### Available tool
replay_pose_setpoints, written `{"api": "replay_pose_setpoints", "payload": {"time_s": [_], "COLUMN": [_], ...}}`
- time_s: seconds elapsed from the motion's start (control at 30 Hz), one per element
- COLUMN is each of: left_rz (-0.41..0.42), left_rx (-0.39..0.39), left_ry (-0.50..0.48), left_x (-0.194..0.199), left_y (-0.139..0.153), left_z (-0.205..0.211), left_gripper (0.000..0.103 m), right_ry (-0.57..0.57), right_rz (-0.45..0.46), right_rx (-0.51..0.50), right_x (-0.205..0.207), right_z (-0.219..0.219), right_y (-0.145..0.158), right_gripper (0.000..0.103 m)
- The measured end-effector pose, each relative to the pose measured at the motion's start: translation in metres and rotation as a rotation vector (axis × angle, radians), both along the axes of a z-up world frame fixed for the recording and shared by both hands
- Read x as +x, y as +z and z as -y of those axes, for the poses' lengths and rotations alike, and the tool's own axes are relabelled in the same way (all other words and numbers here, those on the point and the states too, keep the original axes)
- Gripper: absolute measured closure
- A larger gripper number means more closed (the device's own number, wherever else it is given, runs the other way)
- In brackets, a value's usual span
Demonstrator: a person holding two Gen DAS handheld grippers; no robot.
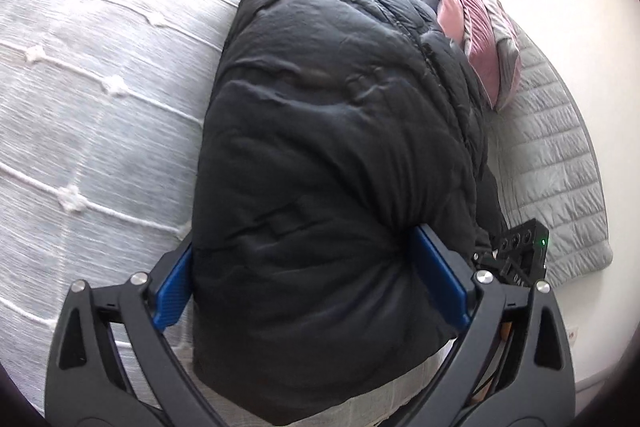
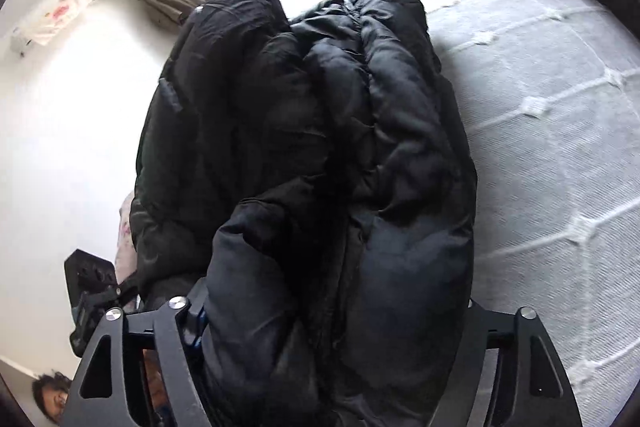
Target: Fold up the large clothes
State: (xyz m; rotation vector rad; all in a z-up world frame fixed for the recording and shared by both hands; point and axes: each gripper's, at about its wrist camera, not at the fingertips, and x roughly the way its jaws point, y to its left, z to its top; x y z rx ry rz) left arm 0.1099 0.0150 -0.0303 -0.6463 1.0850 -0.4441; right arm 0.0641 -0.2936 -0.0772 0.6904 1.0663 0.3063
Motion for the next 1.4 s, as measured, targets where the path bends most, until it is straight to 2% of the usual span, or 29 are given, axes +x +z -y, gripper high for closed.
{"api": "replay_pose_setpoints", "payload": {"time_s": [0.2,0.3,0.47,0.57,1.07,1.1,1.17,1.27,1.33,1.4], "left_rz": [0.005,0.004,0.009,0.026,0.008,0.01,0.013,0.029,0.039,0.057], "left_rx": [0.005,0.003,0.01,0.031,0.0,0.001,0.005,0.024,0.03,0.031], "left_ry": [0.032,0.033,0.029,0.028,0.031,0.033,0.039,0.053,0.055,0.056], "left_x": [0.002,0.003,0.001,0.0,0.002,0.002,0.002,0.0,0.0,0.0], "left_y": [-0.005,-0.007,-0.011,-0.01,-0.017,-0.017,-0.015,-0.007,-0.004,0.001], "left_z": [-0.007,-0.006,-0.007,-0.001,0.004,0.005,0.007,0.013,0.015,0.015], "left_gripper": [0.005,0.005,0.005,0.005,0.004,0.005,0.007,0.014,0.021,0.037], "right_ry": [-0.001,0.002,-0.027,-0.028,-0.045,-0.044,-0.033,-0.034,-0.042,-0.037], "right_rz": [0.044,0.058,0.002,-0.008,-0.054,-0.05,-0.026,0.019,0.052,0.094], "right_rx": [-0.027,-0.04,-0.011,0.003,0.058,0.05,0.025,-0.021,-0.062,-0.14], "right_x": [0.001,-0.005,-0.004,-0.01,0.014,0.015,0.015,0.013,0.011,0.01], "right_z": [-0.013,-0.016,-0.003,0.021,0.025,0.023,0.02,0.016,0.014,0.007], "right_y": [0.007,0.011,0.005,0.0,-0.023,-0.025,-0.022,-0.011,-0.003,0.007], "right_gripper": [0.037,0.038,0.027,0.026,0.018,0.019,0.031,0.052,0.063,0.069]}}
